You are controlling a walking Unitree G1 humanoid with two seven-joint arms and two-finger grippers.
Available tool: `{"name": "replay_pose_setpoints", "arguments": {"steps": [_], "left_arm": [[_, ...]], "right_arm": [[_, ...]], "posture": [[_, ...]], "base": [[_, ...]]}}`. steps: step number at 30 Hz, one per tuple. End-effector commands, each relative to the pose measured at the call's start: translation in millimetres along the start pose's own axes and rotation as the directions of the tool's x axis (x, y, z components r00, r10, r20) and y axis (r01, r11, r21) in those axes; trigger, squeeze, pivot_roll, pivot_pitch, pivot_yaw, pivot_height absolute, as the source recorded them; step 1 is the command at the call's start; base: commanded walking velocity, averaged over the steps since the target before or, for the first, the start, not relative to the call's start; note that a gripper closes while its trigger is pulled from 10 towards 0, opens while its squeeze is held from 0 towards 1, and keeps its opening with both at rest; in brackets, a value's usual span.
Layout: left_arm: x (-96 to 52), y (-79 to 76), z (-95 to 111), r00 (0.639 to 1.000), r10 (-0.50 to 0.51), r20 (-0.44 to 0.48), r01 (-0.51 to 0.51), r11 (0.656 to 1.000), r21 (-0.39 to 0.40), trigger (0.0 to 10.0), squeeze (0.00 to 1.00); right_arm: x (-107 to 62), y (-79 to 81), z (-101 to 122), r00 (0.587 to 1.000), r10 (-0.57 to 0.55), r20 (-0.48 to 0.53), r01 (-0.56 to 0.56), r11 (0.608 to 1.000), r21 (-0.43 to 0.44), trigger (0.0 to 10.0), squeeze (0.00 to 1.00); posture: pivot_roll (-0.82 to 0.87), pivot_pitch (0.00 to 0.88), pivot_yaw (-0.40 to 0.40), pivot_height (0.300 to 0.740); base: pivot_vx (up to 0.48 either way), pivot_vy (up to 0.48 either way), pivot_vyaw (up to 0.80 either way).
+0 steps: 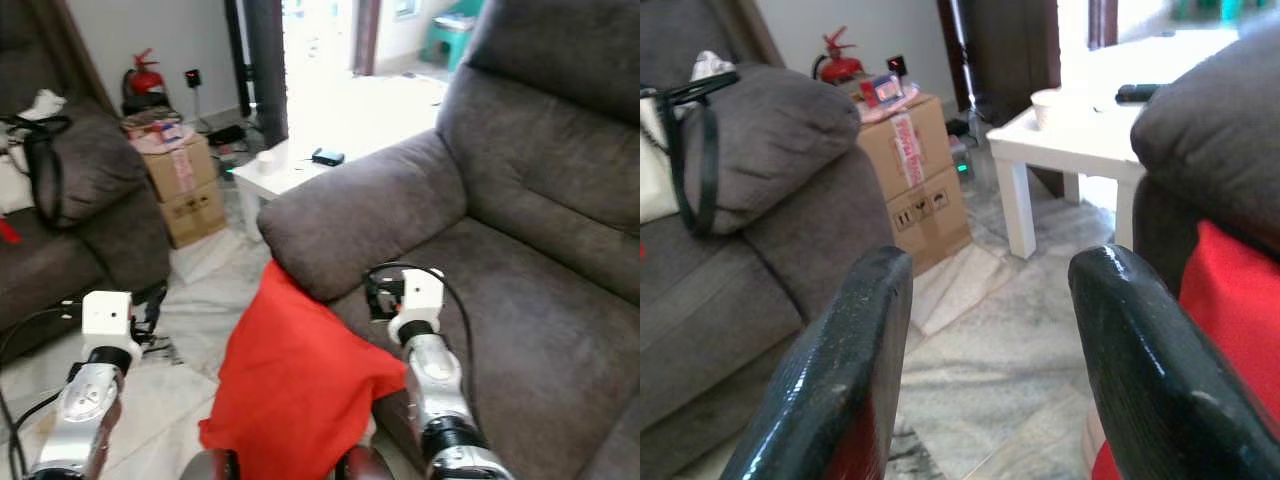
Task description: Move the pillow to the sofa from floor
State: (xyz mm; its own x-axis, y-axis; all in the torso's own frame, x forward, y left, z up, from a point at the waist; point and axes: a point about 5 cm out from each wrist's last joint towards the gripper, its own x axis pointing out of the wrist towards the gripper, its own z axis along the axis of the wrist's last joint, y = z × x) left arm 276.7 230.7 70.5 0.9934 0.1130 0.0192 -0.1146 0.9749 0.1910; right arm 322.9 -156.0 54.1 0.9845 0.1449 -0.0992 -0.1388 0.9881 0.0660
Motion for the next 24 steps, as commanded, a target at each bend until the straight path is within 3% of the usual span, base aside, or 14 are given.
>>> {"name": "replay_pose_setpoints", "arguments": {"steps": [1, 6, 9, 10, 15, 18, 20, 24], "left_arm": [[-0.6, -1.6, 0, 1.000, -0.002, -0.004, 0.002, 1.000, -0.013, 10.0, 0.00], [-11.3, 3.1, -24, 0.993, -0.005, -0.116, 0.003, 1.000, -0.021, 10.0, 0.00], [-26.6, 5.0, -52, 0.968, -0.016, -0.249, 0.015, 1.000, -0.009, 10.0, 0.00], [-38.1, 6.3, -67, 0.949, -0.010, -0.315, 0.012, 1.000, 0.006, 10.0, 0.00], [-59.3, 8.9, -87, 0.916, 0.010, -0.401, -0.004, 1.000, 0.017, 10.0, 0.00], [-73.4, 9.2, -97, 0.897, 0.023, -0.441, -0.016, 1.000, 0.019, 10.0, 0.00], [-76.7, 10.9, -100, 0.896, 0.034, -0.444, -0.027, 0.999, 0.022, 10.0, 0.00], [-76.6, 11.0, -100, 0.896, 0.035, -0.442, -0.027, 0.999, 0.024, 10.0, 0.00]], "right_arm": [[-2.9, -9.7, -1, 1.000, -0.021, -0.003, 0.021, 1.000, -0.014, 10.0, 0.00], [-4.6, -11.9, -9, 0.998, -0.034, -0.055, 0.033, 0.999, -0.025, 10.0, 0.00], [-6.3, -15.6, -19, 0.987, -0.074, -0.143, 0.069, 0.997, -0.036, 10.0, 0.00], [-7.8, -17.9, -25, 0.978, -0.095, -0.188, 0.095, 0.995, -0.008, 10.0, 0.00], [-9.7, -20.0, -30, 0.970, -0.107, -0.217, 0.117, 0.993, 0.032, 10.0, 0.00], [-10.7, -17.0, -34, 0.967, -0.048, -0.250, 0.049, 0.999, 0.000, 10.0, 0.00], [-12.2, -13.7, -38, 0.954, 0.034, -0.296, -0.057, 0.996, -0.071, 10.0, 0.00], [-14.5, -12.2, -42, 0.936, 0.088, -0.342, -0.125, 0.988, -0.087, 10.0, 0.00]], "posture": [[-0.02, 0.000, 0.038, 0.619], [-0.02, 0.000, 0.041, 0.619], [-0.02, 0.000, 0.041, 0.619], [-0.02, 0.000, 0.042, 0.619], [-0.02, 0.000, 0.040, 0.619], [0.00, 0.000, 0.027, 0.619], [0.00, 0.000, 0.024, 0.619], [0.00, 0.000, 0.021, 0.619]], "base": [[0.000, 0.000, 0.00], [0.000, 0.000, 0.00], [0.000, 0.000, 0.00], [0.000, 0.000, 0.00], [0.000, 0.000, 0.00], [0.000, 0.000, 0.00], [0.000, 0.000, 0.00], [0.000, 0.000, 0.00]]}}
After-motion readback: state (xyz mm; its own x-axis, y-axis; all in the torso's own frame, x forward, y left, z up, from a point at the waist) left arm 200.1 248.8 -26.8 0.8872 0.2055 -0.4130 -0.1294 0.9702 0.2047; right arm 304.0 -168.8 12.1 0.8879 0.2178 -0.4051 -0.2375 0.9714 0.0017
